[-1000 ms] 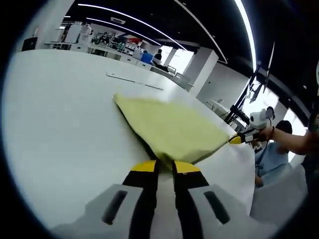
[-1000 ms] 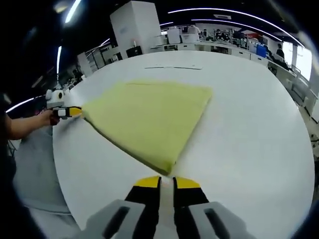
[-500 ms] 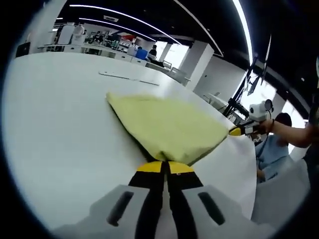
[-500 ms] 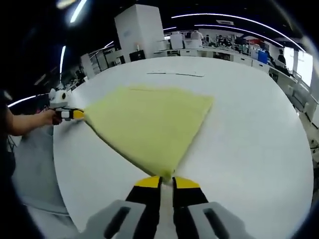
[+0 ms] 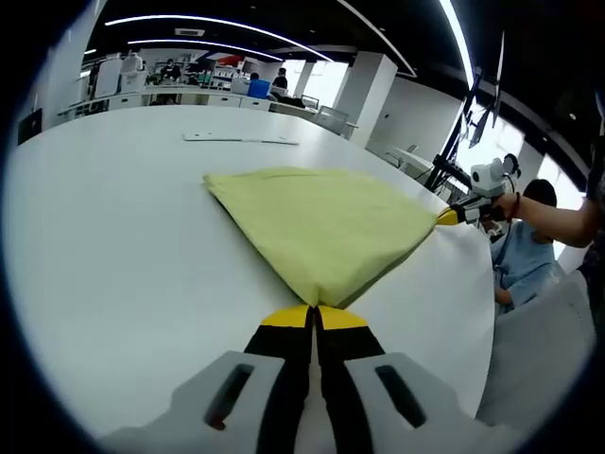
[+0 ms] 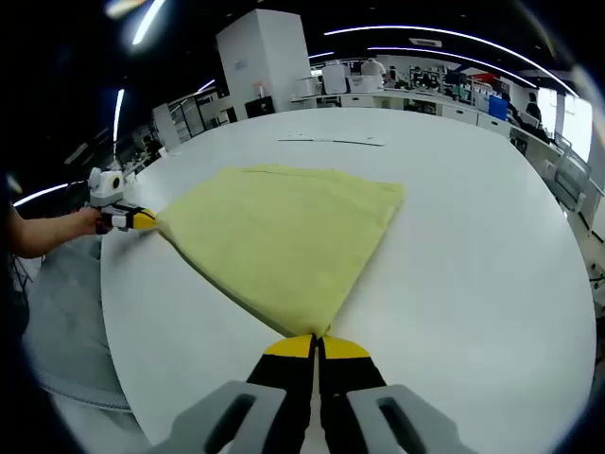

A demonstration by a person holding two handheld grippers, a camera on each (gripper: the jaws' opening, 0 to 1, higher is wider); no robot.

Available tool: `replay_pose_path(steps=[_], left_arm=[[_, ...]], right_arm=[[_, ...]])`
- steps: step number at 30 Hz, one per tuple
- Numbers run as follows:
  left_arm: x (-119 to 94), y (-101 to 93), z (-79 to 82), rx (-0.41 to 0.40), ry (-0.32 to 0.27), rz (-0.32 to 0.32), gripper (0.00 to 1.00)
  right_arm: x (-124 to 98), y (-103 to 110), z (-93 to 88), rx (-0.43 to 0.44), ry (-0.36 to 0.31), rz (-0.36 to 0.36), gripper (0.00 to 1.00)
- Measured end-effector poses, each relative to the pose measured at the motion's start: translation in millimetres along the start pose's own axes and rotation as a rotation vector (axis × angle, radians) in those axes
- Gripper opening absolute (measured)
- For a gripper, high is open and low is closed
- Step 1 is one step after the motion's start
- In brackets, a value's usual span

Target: Fold the garment on the visible template until the final outline fits inside the template.

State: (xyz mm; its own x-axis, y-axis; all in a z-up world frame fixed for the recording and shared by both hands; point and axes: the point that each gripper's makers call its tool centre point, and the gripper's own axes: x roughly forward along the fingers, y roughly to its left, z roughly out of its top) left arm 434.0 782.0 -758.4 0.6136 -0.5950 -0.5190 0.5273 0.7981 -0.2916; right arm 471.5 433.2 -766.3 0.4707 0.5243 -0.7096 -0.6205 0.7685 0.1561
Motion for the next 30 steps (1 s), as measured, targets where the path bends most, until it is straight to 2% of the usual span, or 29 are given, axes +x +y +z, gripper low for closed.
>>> replay_pose_path(steps=[6,10,12,18,30], left_arm=[[-7,1.1,0.7,0.146,0.064,0.019,0.00],[-5,-1.2,-1.2,0.203,0.099,0.025,0.00],[-5,3.0,-4.1,0.217,0.111,0.030,0.00],[-7,-3.3,-8.9,0.240,0.135,0.029,0.00],[-16,-9.0,-19.5,0.214,0.142,0.034,0.00]], right_arm=[[-2,2,0.1,-0.001,-0.001,0.003,0.00],[-2,4,-1.2,-0.016,0.010,0.006,0.00],[-3,4,-2.5,-0.022,0.017,0.004,0.00],[-5,6,-6.3,-0.022,0.025,0.007,0.00],[-12,15,-13.9,-0.024,0.030,0.014,0.00]])
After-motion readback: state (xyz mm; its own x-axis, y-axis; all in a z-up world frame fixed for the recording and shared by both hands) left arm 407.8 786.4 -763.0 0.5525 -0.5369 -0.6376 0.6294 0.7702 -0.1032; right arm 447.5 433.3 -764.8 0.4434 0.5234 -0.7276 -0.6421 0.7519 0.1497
